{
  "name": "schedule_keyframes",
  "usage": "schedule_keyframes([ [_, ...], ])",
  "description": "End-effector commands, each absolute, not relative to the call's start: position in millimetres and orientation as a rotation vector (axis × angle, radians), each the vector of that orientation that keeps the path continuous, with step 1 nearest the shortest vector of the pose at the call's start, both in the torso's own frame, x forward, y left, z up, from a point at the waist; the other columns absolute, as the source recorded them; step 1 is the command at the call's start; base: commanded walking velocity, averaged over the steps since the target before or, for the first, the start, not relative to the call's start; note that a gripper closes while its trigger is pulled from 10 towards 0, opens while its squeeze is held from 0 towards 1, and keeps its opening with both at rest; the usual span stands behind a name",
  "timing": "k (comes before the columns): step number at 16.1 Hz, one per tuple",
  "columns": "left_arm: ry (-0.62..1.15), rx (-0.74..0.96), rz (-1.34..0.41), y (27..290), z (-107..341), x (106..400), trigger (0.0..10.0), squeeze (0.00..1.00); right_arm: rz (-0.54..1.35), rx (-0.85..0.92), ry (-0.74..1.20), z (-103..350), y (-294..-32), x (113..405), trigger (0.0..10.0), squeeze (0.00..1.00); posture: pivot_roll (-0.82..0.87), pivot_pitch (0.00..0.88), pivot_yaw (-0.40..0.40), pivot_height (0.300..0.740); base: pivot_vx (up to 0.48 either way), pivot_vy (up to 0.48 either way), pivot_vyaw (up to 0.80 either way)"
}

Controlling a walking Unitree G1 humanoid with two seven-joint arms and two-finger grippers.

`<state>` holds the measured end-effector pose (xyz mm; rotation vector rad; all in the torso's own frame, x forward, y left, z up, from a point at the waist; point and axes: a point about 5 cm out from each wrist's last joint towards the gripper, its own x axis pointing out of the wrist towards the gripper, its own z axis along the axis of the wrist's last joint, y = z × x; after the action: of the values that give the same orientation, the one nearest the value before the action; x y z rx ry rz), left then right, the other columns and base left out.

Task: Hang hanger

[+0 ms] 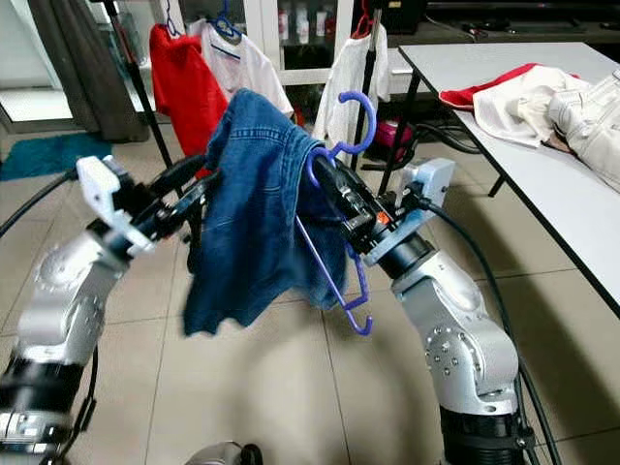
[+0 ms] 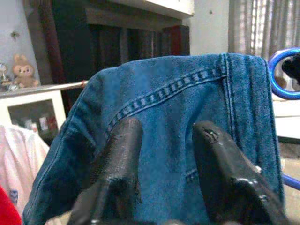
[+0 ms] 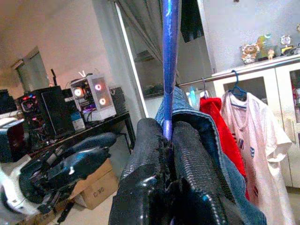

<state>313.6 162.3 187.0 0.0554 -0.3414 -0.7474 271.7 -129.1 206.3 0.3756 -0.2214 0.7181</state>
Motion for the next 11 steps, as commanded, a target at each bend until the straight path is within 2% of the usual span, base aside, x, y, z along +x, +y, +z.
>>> schedule_keyframes([
  [1,-0.334,0.099,-0.763,160.8,186.5,315.7,10.0,1.00,0.735,0.365,-0.290,221.1,-127.1,270.0,10.0,0.00,-0.05,0.028,0.052,0.740,0.000,0.000,0.00],
  [4,-0.345,0.231,-0.730,157.7,182.7,324.5,10.0,1.00,0.735,0.364,-0.291,222.6,-124.7,268.1,10.0,0.00,-0.05,0.028,0.052,0.740,0.000,0.000,0.00],
  [6,-0.319,0.300,-0.606,160.2,178.7,340.4,10.0,1.00,0.738,0.368,-0.293,223.9,-122.7,266.7,10.0,0.00,-0.06,0.028,0.058,0.740,0.000,0.000,0.00],
  [7,-0.286,0.287,-0.611,157.9,173.5,344.9,10.0,0.12,0.740,0.370,-0.293,224.4,-121.6,266.3,10.0,0.00,-0.06,0.027,0.058,0.740,0.000,0.000,0.00],
  [8,-0.261,0.278,-0.621,155.8,169.3,347.2,10.0,0.00,0.742,0.373,-0.294,224.6,-120.9,266.3,10.0,0.00,-0.06,0.028,0.056,0.740,0.000,0.000,0.00],
  [11,-0.182,0.232,-0.678,146.2,155.0,352.3,10.0,0.00,0.751,0.376,-0.296,226.3,-118.7,266.2,10.0,0.00,-0.06,0.029,0.054,0.740,0.000,0.000,0.00],
])
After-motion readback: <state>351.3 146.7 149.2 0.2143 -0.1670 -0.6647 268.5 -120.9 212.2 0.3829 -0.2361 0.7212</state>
